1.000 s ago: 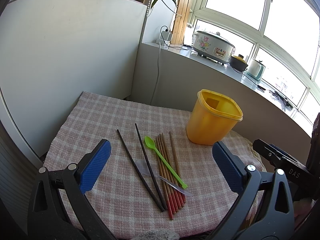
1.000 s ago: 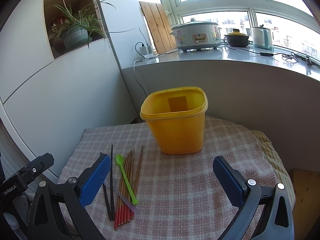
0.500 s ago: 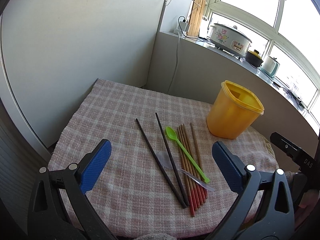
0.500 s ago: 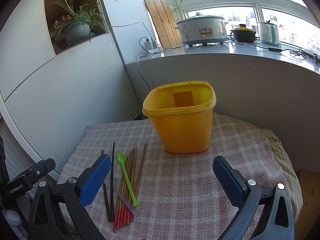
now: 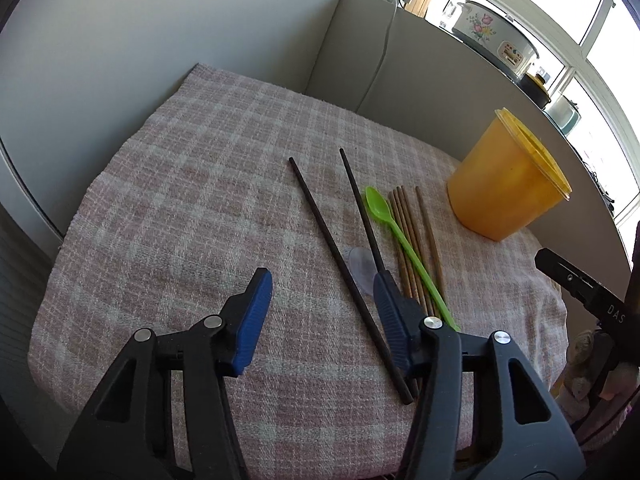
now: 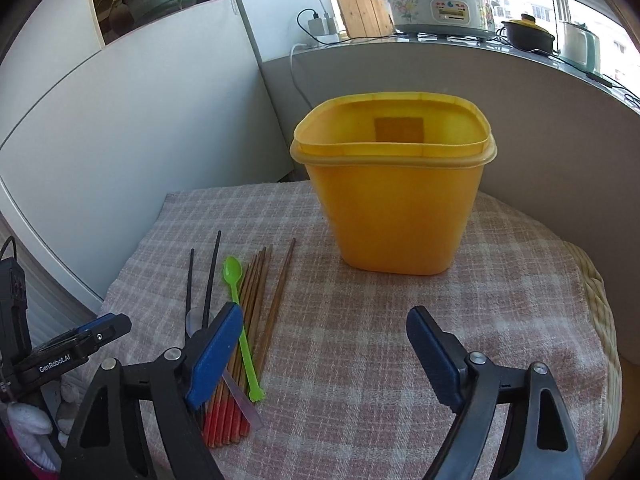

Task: Organize utensils
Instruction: 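Move the right gripper down onto a black chopstick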

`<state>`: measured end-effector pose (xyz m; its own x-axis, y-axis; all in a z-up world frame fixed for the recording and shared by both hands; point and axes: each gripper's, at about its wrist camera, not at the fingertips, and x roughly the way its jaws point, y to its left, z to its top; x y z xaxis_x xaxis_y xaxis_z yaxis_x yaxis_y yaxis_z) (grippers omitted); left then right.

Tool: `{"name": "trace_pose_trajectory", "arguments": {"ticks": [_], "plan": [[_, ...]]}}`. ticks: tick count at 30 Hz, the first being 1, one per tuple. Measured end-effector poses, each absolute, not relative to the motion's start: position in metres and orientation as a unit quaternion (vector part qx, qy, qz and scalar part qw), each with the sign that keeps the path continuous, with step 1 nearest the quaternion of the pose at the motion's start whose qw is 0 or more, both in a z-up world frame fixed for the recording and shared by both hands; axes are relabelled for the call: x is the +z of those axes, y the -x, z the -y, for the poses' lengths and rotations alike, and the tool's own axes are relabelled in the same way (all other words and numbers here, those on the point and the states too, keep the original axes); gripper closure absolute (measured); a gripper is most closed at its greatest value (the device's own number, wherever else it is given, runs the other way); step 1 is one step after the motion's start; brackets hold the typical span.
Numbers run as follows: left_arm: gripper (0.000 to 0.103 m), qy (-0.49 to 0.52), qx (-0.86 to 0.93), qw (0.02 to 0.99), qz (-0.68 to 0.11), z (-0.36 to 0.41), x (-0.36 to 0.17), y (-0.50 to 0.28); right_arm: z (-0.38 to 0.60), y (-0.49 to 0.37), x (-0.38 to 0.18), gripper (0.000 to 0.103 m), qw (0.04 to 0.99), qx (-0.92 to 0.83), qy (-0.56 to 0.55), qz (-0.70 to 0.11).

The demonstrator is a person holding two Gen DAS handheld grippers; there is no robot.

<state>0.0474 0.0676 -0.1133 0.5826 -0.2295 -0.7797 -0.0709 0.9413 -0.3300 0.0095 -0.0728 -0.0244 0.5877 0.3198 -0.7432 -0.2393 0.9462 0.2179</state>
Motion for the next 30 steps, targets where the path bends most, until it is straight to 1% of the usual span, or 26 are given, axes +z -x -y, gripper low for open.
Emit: {"name": "trace_pose_trajectory", "arguments": {"ticks": [5,7,13,18,26,29,30], "plan": [[0.057,0.173,-0.049,0.863,-0.472,-0.069,-0.128,-0.063,0.053,-0.02,-0.033,0.031,0.876,0.186,-0.028,-0.444],[0.059,0.173,-0.049,0.862,-0.474,-0.069,-0.129,-0.071,0.044,-0.025,-0.034,0.038,0.869,0.203,-0.025,-0.451],[0.063,0.165,-0.049,0.859,-0.482,-0.068,-0.132,-0.096,0.013,-0.034,-0.035,0.046,0.854,0.239,0.002,-0.463],[0.063,0.15,-0.039,0.856,-0.493,-0.068,-0.139,-0.118,-0.008,-0.044,-0.04,0.052,0.838,0.257,0.014,-0.482],[0.063,0.125,-0.026,0.844,-0.521,-0.063,-0.155,-0.149,-0.024,-0.059,-0.054,0.059,0.811,0.273,-0.004,-0.518],[0.069,0.114,-0.025,0.846,-0.52,-0.062,-0.157,-0.156,-0.028,-0.063,-0.059,0.062,0.801,0.274,-0.01,-0.532],[0.074,0.116,-0.025,0.846,-0.52,-0.064,-0.158,-0.158,-0.029,-0.064,-0.061,0.062,0.798,0.274,-0.011,-0.536]]}}
